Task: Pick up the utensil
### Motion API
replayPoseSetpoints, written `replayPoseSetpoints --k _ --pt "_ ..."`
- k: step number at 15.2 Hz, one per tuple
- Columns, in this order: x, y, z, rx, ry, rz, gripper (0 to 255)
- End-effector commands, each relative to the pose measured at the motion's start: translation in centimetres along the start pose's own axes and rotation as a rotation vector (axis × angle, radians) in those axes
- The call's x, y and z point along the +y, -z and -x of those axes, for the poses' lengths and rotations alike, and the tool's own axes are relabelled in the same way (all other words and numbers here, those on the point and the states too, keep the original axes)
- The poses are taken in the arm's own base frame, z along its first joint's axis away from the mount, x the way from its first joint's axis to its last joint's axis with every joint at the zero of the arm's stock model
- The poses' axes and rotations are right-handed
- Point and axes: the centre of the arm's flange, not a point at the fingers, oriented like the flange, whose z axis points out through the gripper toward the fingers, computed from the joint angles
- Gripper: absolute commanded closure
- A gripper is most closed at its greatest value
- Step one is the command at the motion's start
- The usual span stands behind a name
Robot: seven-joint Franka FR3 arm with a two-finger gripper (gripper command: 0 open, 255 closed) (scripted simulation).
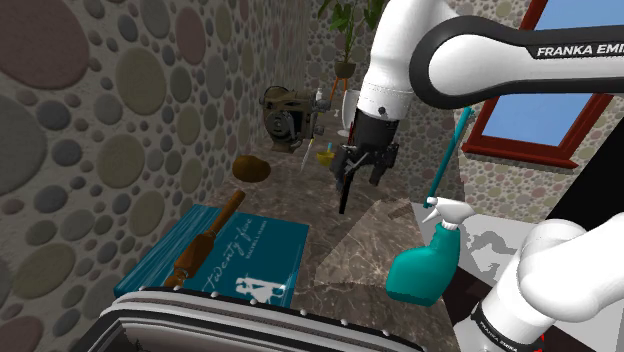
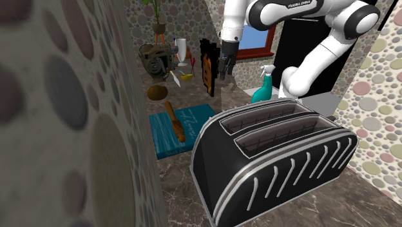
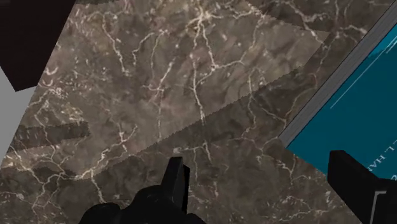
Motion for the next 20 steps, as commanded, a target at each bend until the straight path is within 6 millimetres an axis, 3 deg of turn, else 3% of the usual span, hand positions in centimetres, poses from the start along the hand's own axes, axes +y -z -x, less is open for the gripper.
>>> replayPoseSetpoints --k 1,10,20 --pt "-2.6 -0.5 -0.3 -0.009 -0.046 0.0 0" --pt "-13.8 -3.9 -2.9 -0.046 -0.238 0.008 0" --pt "-25.4 -8.0 -8.1 -0.088 -0.451 0.016 0"
